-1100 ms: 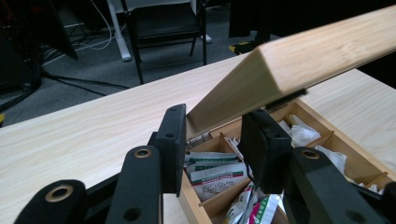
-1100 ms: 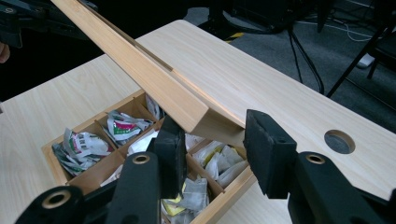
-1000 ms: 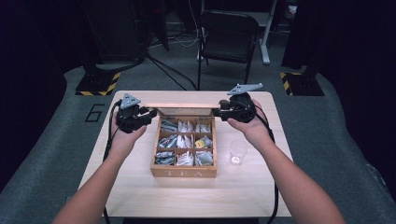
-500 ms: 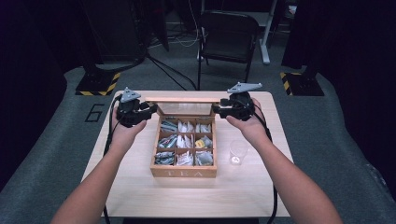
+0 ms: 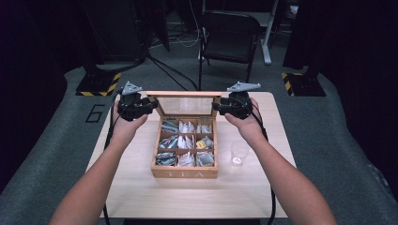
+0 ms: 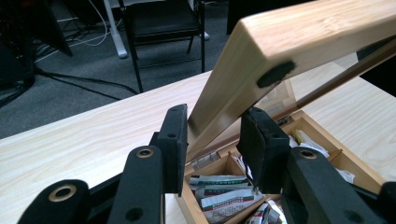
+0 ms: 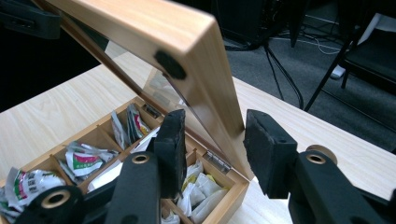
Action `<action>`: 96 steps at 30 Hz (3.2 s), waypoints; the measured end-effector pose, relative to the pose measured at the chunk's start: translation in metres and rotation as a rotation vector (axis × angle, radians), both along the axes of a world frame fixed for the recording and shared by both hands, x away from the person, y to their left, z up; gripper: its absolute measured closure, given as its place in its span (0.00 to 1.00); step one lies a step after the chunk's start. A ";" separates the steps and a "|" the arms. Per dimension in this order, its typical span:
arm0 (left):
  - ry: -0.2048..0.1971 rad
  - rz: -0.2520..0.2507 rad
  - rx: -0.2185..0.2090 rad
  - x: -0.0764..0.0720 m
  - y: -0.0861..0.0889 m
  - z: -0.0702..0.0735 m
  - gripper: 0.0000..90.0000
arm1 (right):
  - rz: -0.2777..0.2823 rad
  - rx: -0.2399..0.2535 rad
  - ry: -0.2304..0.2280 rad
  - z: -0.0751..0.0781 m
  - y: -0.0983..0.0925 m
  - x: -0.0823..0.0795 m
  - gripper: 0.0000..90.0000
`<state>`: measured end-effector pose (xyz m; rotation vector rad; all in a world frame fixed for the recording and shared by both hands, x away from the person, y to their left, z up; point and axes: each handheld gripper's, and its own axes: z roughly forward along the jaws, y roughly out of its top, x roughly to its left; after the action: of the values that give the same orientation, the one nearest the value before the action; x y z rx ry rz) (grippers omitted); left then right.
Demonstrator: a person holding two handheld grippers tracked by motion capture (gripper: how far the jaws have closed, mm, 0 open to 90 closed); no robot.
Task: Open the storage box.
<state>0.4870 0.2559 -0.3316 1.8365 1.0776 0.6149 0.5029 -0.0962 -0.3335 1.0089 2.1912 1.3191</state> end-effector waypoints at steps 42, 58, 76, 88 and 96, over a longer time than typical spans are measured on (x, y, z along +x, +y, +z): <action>0.005 0.009 -0.038 0.030 0.001 -0.003 0.68 | 0.000 -0.040 0.038 -0.020 0.005 0.045 0.69; 0.020 0.012 -0.049 0.051 0.000 -0.022 0.67 | -0.026 0.001 0.019 -0.024 0.005 0.054 0.71; 0.023 0.041 -0.053 0.058 -0.001 -0.027 0.72 | -0.032 0.007 0.045 -0.030 0.006 0.064 0.68; 0.013 0.052 -0.071 0.061 -0.002 -0.030 0.71 | -0.046 0.020 0.063 -0.043 0.006 0.069 0.71; 0.036 0.060 -0.059 0.062 -0.003 -0.033 0.69 | -0.033 0.014 0.063 -0.043 0.004 0.073 0.72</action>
<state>0.5494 0.2532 -0.3642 1.7760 1.1660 0.5816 0.5762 -0.0919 -0.3766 1.1014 2.2047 1.3064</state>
